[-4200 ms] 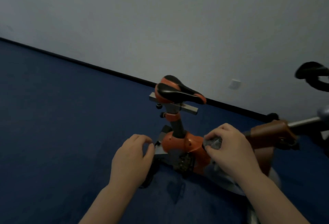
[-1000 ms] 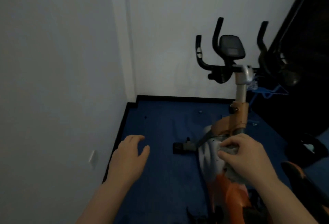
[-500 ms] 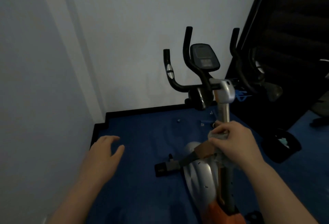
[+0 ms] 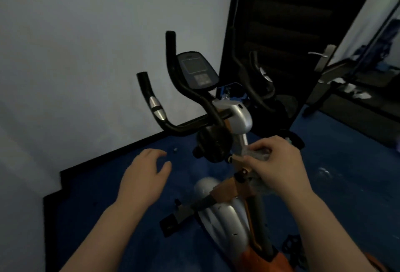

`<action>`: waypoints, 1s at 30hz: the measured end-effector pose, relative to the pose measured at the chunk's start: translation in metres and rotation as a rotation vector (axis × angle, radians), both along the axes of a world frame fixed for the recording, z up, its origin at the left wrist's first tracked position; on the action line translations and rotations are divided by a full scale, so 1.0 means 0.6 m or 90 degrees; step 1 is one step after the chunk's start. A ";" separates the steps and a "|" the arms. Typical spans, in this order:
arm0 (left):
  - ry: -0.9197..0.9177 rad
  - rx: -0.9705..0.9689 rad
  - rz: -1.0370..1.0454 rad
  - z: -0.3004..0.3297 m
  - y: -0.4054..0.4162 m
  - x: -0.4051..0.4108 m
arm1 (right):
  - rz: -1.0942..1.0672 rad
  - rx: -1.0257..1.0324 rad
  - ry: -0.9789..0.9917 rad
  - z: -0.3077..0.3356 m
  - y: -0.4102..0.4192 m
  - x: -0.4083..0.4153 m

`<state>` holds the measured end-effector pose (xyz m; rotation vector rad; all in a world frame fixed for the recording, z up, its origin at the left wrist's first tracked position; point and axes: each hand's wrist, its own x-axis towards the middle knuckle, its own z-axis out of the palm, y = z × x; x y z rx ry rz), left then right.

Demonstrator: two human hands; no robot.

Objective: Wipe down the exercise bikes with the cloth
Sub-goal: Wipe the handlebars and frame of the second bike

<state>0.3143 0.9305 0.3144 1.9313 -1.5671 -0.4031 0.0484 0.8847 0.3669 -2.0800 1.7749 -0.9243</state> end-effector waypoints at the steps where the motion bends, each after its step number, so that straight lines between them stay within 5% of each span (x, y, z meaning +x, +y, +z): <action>1: 0.003 -0.003 -0.022 0.003 -0.017 -0.016 | 0.004 -0.016 -0.004 0.001 -0.007 0.005; 7: 0.031 -0.069 -0.041 0.018 -0.084 -0.085 | 0.177 -0.068 -0.002 -0.007 -0.091 0.086; 14: 0.053 -0.075 -0.005 0.005 -0.104 -0.115 | 0.336 0.041 -0.010 -0.048 -0.117 0.075; 23: 0.107 -0.118 0.037 -0.023 -0.075 -0.117 | 0.341 0.026 -0.156 -0.074 -0.092 0.085; 25: 0.123 -0.118 0.035 -0.028 -0.074 -0.123 | 0.359 0.059 -0.155 -0.066 -0.114 0.065; 30: 0.158 -0.115 0.064 -0.027 -0.096 -0.138 | 0.291 -0.115 -0.047 -0.082 -0.093 0.096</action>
